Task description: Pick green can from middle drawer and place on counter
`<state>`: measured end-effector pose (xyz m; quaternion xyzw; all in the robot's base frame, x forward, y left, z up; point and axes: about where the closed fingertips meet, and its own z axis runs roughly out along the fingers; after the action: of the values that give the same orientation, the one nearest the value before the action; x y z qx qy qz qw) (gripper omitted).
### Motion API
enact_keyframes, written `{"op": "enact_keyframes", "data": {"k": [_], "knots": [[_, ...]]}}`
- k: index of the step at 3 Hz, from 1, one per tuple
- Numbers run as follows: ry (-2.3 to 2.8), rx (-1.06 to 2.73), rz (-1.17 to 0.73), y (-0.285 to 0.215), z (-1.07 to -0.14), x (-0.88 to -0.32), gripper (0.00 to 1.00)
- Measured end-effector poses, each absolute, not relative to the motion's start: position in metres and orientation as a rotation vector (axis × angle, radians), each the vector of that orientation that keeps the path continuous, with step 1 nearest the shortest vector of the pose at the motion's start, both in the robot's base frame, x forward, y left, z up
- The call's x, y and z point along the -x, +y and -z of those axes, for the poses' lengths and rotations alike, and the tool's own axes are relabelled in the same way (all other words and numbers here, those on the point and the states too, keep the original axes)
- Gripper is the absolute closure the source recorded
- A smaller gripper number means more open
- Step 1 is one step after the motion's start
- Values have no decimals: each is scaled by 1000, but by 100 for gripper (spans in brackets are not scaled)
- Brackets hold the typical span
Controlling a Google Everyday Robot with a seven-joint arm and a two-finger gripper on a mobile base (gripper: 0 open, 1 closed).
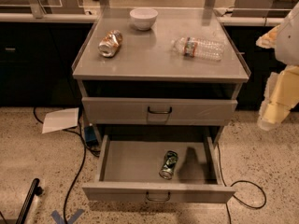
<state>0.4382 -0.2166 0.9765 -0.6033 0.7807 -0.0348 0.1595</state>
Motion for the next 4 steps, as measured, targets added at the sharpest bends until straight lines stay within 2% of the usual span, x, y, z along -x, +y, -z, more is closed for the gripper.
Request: {"op": "enact_keyframes", "data": {"k": [2,4], "knots": [[2237,1666,82,-216,-978,-440,0],[2377,1032,-97,-234,-949,-440,0]]}}
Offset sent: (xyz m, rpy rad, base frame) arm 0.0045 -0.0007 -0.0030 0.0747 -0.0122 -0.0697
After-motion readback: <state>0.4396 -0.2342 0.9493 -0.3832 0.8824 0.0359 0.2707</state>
